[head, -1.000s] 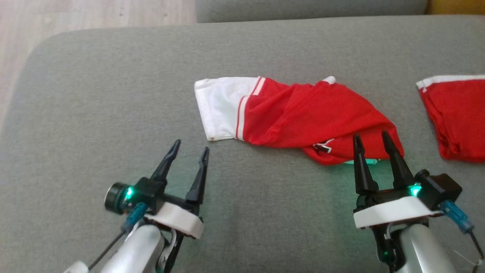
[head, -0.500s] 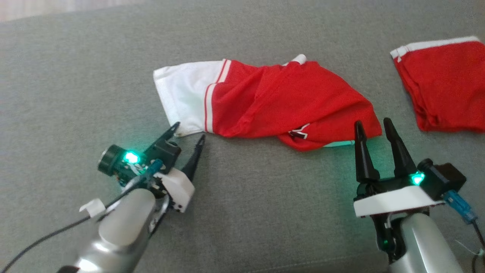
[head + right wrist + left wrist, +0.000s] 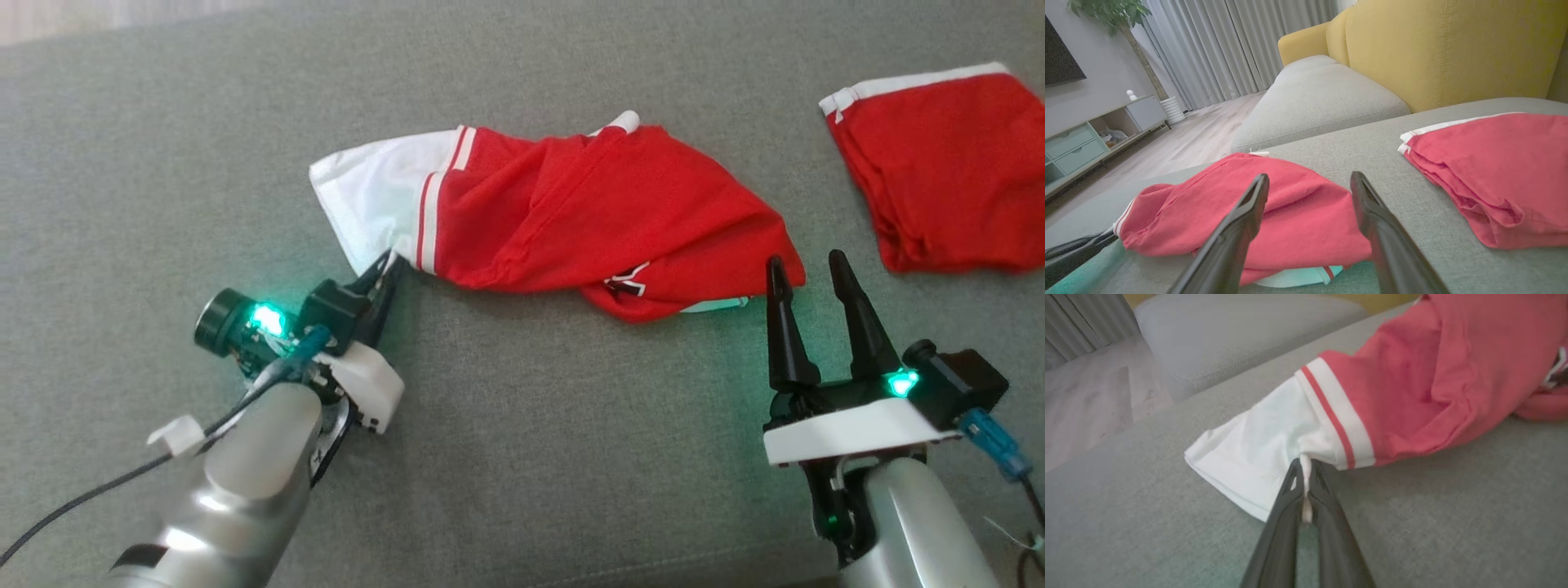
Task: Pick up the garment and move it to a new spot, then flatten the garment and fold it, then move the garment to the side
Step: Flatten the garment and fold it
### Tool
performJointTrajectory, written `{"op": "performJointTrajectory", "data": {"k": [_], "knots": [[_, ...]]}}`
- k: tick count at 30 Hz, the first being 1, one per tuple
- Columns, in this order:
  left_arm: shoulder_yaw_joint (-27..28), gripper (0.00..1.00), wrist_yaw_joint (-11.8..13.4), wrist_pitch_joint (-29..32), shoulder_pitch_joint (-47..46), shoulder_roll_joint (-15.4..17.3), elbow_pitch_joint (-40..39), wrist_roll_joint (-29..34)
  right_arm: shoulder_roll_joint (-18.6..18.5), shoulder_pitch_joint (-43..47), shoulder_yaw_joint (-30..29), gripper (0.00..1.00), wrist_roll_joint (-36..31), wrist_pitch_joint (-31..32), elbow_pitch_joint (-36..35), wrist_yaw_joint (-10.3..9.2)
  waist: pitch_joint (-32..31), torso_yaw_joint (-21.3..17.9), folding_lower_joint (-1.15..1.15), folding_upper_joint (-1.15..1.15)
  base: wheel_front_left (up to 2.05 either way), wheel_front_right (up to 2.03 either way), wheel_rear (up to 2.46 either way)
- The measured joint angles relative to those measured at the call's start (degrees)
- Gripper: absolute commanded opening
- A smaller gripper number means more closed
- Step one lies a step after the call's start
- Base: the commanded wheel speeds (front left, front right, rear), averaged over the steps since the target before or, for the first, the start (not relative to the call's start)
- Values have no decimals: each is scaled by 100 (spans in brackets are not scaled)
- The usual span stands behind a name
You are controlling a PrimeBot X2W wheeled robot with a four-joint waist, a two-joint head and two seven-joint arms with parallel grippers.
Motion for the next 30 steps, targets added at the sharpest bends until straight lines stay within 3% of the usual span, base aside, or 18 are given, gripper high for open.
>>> {"op": "performJointTrajectory", "data": {"k": [9, 13, 22, 30], "knots": [[229, 0, 48, -260, 58, 52, -1092, -122, -1, 25, 33, 100, 0, 0, 77, 0, -472, 152, -1, 0, 0, 0, 0], [320, 0, 56, -74, 51, 337, -1730, -151, -1, 38, 119, 100, 47, 0, 126, 0, -704, 153, -2, 0, 0, 0, 0], [459, 0, 44, 1694, -805, 1001, -3148, -148, -2, 185, 312, 100, 305, 0, 131, 0, -862, -220, -2, 0, 0, 0, 0], [300, 0, -381, 3418, -1803, 1296, -2658, -151, -1, -37, 748, 100, 571, 0, 49, 0, -520, -797, -1, 0, 0, 0, 0]]}}
